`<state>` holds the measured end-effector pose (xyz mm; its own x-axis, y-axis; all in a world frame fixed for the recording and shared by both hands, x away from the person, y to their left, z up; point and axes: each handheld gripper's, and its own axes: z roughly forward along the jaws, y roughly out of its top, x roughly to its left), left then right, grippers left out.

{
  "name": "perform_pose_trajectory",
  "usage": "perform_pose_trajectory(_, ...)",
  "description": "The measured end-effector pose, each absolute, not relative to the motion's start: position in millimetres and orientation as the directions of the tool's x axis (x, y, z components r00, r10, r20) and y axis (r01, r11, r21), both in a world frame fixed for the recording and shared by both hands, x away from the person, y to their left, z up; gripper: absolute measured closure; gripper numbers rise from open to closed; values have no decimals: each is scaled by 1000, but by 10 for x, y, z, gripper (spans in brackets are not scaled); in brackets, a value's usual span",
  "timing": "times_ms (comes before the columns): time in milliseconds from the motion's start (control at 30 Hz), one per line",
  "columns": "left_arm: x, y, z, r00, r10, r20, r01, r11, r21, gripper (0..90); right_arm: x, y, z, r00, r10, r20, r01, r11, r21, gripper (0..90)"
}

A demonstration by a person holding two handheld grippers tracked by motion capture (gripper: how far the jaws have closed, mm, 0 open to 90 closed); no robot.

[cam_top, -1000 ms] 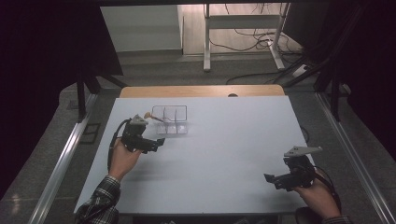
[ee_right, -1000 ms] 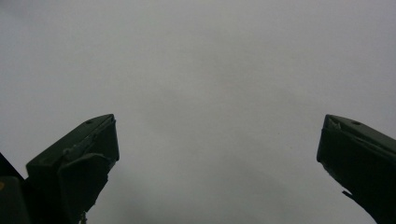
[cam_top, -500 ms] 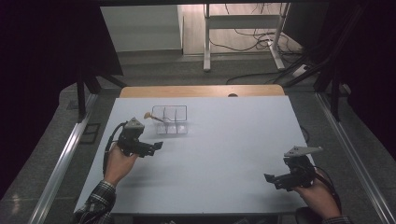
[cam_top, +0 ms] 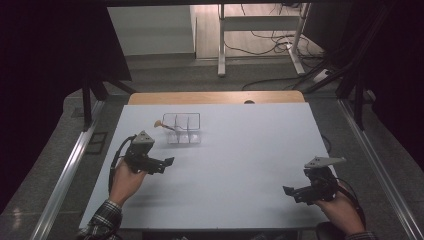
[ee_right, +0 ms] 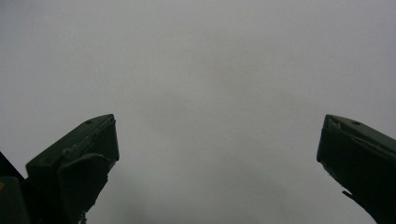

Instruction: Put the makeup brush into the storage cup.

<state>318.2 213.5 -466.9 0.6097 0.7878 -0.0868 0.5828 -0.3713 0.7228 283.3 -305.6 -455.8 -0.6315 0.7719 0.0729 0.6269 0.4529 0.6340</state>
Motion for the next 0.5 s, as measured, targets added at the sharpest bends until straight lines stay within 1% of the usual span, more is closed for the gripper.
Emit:
perform_pose_trajectory(200, 3101, 2177, -4668, 607, 789, -95, 588, -365, 722, 0, 2833, -3056, -4558, -633, 771, 71, 626, 455, 634, 0)
perform_pose_trajectory(500, 2957, 2231, -4661, 604, 794, -75, 591, -382, 711, 0, 2834, -3053, -4560, -633, 771, 70, 625, 456, 634, 0)
